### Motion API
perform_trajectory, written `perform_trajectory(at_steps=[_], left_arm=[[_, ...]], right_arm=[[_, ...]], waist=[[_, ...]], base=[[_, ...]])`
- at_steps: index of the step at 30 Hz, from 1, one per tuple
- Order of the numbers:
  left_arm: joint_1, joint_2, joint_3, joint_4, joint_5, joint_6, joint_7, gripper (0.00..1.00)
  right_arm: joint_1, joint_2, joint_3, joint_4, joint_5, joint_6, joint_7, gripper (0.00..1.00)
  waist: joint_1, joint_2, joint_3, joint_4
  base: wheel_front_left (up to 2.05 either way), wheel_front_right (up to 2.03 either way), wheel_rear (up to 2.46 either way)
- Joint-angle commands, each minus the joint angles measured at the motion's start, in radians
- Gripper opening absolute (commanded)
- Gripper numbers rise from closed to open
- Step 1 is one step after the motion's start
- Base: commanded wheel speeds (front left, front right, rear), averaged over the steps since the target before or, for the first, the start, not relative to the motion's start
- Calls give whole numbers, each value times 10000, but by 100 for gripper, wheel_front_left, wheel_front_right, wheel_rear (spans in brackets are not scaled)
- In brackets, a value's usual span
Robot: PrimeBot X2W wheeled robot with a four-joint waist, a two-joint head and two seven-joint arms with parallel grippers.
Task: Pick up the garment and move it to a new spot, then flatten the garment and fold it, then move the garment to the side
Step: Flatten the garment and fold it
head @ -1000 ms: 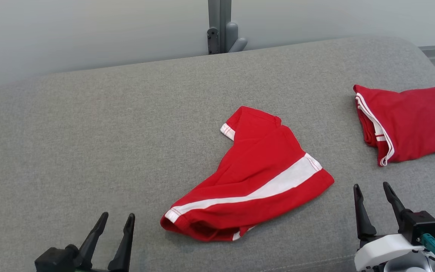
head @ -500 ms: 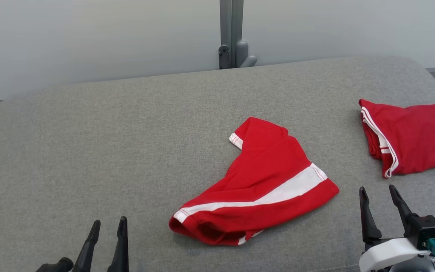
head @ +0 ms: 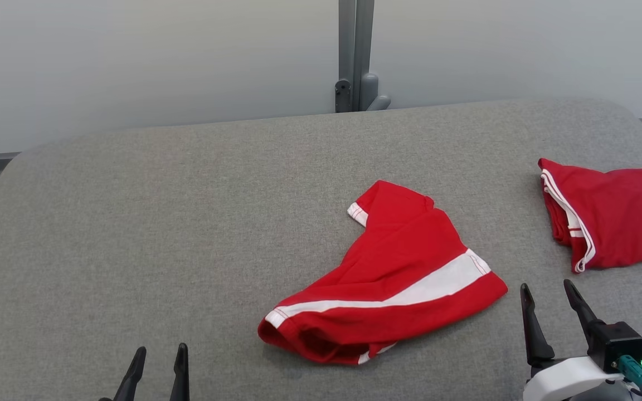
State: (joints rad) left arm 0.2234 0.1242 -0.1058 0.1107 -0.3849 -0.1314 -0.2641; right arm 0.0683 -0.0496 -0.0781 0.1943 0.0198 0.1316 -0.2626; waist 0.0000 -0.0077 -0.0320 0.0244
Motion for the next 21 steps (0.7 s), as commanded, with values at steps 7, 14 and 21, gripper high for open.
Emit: perform_trajectory(at_steps=[7, 14, 21], left_arm=[[203, 280, -225, 469, 56, 14, 1, 100], [39, 335, -306, 610, 157, 14, 3, 100], [27, 279, -502, 751, 203, 14, 3, 100]], right_arm=[[-82, -16, 21, 233, 22, -19, -30, 100], [-150, -18, -2, 431, -32, -19, -30, 100], [-449, -10, 137, 822, 869, -19, -28, 100]], waist=[[0, 77, -59, -15], [0, 77, -86, 19], [0, 77, -107, 40]], base=[[0, 0, 0], [0, 0, 0], [0, 0, 0]])
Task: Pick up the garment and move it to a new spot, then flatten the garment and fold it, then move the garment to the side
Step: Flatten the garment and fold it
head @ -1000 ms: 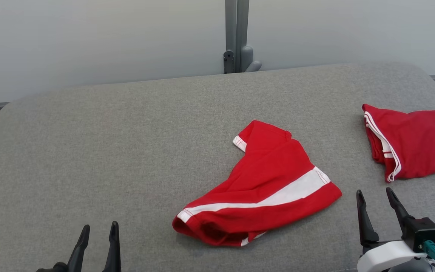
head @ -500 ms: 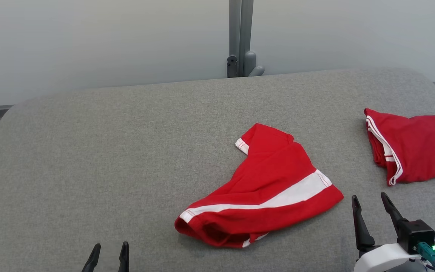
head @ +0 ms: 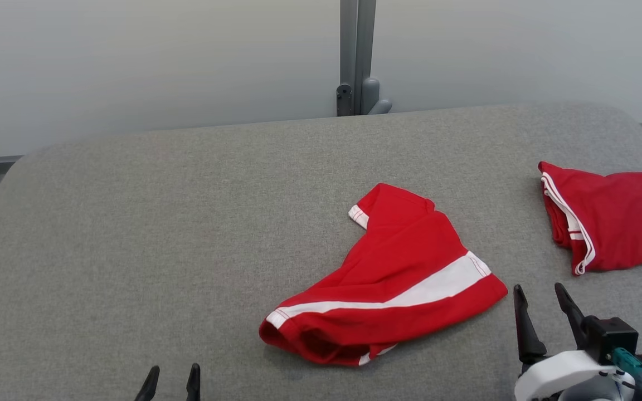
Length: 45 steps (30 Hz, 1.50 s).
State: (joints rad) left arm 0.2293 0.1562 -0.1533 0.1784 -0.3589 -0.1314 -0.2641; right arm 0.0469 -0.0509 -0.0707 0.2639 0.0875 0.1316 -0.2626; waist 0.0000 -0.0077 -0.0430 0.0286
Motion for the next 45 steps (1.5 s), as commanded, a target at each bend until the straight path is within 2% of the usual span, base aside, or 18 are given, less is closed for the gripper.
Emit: perform_trajectory(at_steps=[1, 5, 8, 12, 17, 20, 24, 37, 40, 42, 43, 45], left_arm=[[-44, -144, -55, 140, -259, 14, 3, 100], [-354, -314, -251, 76, -768, 57, 887, 100], [-600, -574, -263, -359, -1315, 322, 1784, 100], [-930, -805, -404, -1213, -2156, 644, 3034, 100], [-1177, -961, -778, -1890, -3170, 834, 4031, 100], [-1461, -995, -1059, -2199, -3599, 1111, 4444, 100], [-1647, -1012, -1368, -2363, -3834, 1245, 4764, 100], [-1735, -1014, -1776, -2665, -4440, 1168, 5407, 100], [-1763, -1016, -1861, -2662, -4451, 1182, 5456, 100], [-1732, -1017, -1930, -2678, -4488, 1163, 5500, 100], [-1707, -1017, -1951, -2696, -4496, 1166, 5526, 100], [-1661, -1018, -1993, -2747, -4504, 1180, 5559, 100]], right_arm=[[-367, -4, 129, 259, 173, -19, -28, 100], [-1378, -349, 728, 698, 284, -19, 1225, 100], [-2266, -877, 1410, 1011, 290, -19, 2753, 100], [-3644, -1152, 1977, 1499, 488, -17, 4507, 100], [-4463, -1383, 2313, 2293, 453, -19, 5542, 100], [-4920, -1481, 2203, 3170, 449, -19, 5856, 100], [-5148, -1487, 2232, 3838, 511, -19, 5813, 100], [-5582, -1557, 2744, 5073, 805, -19, 5325, 99], [-5634, -1555, 2880, 5266, 886, -19, 5225, 58], [-5656, -1552, 2972, 5383, 963, -19, 5132, 42], [-5679, -1550, 3008, 5430, 999, -19, 5094, 30], [-5719, -1553, 3076, 5534, 1070, -19, 5011, 15]], waist=[[0, 77, 13, -5], [0, 77, 132, -58], [0, 77, 305, -81], [0, 77, 808, -69], [0, 77, 1154, 129], [0, 77, 1393, 345], [0, 77, 1550, 465], [0, 77, 1777, 505], [0, 77, 1774, 494], [0, 77, 1743, 480], [0, 77, 1731, 475], [0, 77, 1711, 465]], base=[[0, 0, 0], [0, 0, 0], [0, 0, 0], [0, 0, 0], [0, 0, 0], [0, 0, 0], [0, 0, 0], [0, 0, 0], [0, 0, 0], [0, 0, 0], [0, 0, 0], [0, 0, 0]])
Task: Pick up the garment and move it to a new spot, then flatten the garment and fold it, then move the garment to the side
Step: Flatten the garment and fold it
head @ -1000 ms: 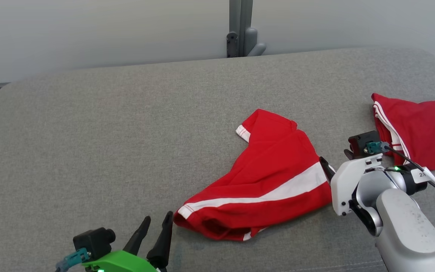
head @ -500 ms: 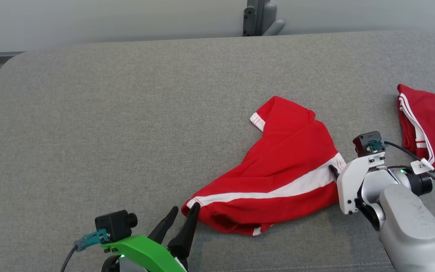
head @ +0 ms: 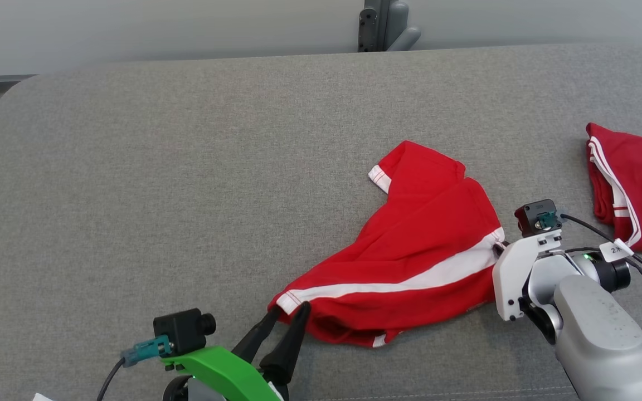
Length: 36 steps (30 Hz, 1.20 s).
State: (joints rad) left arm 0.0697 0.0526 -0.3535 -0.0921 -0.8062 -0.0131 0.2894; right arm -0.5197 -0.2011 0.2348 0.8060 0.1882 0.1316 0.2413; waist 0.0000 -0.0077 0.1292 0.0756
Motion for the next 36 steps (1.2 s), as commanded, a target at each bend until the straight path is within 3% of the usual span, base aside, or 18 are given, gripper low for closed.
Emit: perform_trajectory(at_steps=[1, 4, 16, 33, 34, 35, 36], left_arm=[[-38, 17, -6, -72, -47, 8, 46, 100], [20, 30, -25, -177, -115, 28, 100, 100], [238, 144, -150, -477, -253, 111, 341, 100], [-427, 16, 178, 292, -1701, 260, 261, 100], [-478, 18, 110, 350, -1674, 216, 287, 50], [-534, 18, 43, 425, -1625, 189, 289, 16], [-588, 21, -21, 508, -1572, 118, 279, 0]], right_arm=[[-59, -54, 36, 175, 110, -19, -53, 9], [-52, -105, 76, 340, 173, -19, -168, 0], [-110, -125, 314, 771, 267, -19, -546, 0], [-311, -271, 787, 1019, 464, -20, -799, 0], [-323, -268, 804, 1033, 481, -20, -820, 0], [-326, -262, 825, 1044, 490, -20, -843, 0], [-327, -247, 845, 1035, 511, -20, -899, 0]], waist=[[0, 77, -23, -4], [0, 77, -44, 11], [0, 77, -187, 6], [0, 77, -111, -97], [0, 77, -107, -112], [0, 77, -105, -124], [0, 77, -102, -136]], base=[[0, 0, 0], [0, 0, 0], [0, 0, 0], [0, 0, 0], [0, 0, 0], [0, 0, 0], [0, 0, 0]])
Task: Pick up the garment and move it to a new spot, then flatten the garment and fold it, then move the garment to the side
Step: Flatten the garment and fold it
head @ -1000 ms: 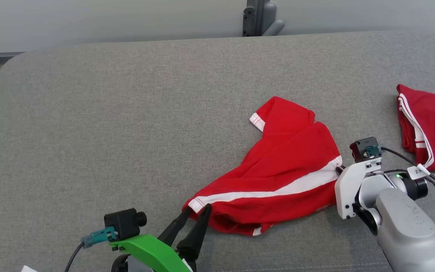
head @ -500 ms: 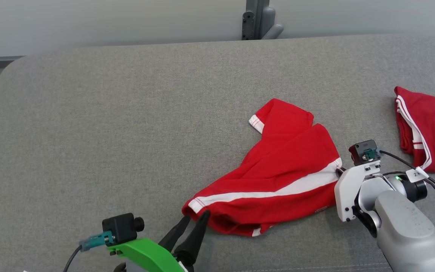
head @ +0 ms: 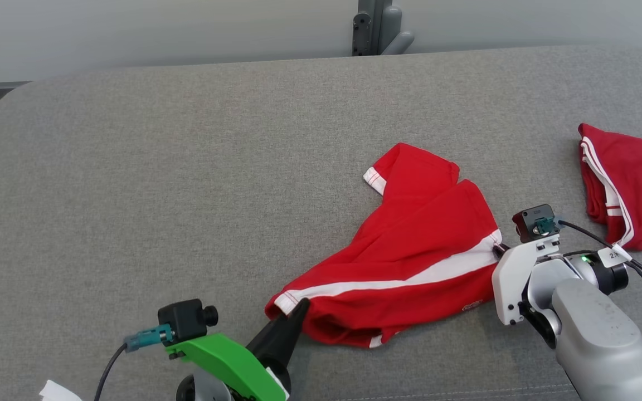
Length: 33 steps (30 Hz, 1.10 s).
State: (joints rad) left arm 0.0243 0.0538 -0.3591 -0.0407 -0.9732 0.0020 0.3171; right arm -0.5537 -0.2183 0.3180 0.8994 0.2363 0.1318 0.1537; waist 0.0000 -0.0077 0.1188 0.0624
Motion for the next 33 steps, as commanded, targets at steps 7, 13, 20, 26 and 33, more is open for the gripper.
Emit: perform_trajectory(at_steps=[7, 13, 20, 26, 33], left_arm=[[-665, 443, -62, 206, 741, -465, -350, 0], [-485, 924, 410, -896, 474, -394, -197, 0], [-267, 1261, 993, -2414, 22, -192, -29, 0], [-785, 1747, 1451, -3992, -61, 23, 433, 0], [-3900, 2668, 2007, -3266, 46, -29, 1524, 0]], right_arm=[[-391, -123, -322, -627, 557, -21, -855, 0], [-422, -392, -1017, -2491, 1632, -21, -1159, 0], [275, -845, -1966, -5214, 3012, -22, -551, 0], [959, -785, -3316, -8307, 3820, -25, 493, 0], [-692, -105, -3974, -9642, 3079, -22, 1892, 0]], waist=[[0, 77, -22, -168], [0, 77, -205, -358], [0, 77, -368, -558], [0, 77, -119, -695], [0, 77, 1198, -737]], base=[[0, 0, 0], [0, 0, 0], [0, 0, 0], [0, 0, 0], [0, 0, 0]])
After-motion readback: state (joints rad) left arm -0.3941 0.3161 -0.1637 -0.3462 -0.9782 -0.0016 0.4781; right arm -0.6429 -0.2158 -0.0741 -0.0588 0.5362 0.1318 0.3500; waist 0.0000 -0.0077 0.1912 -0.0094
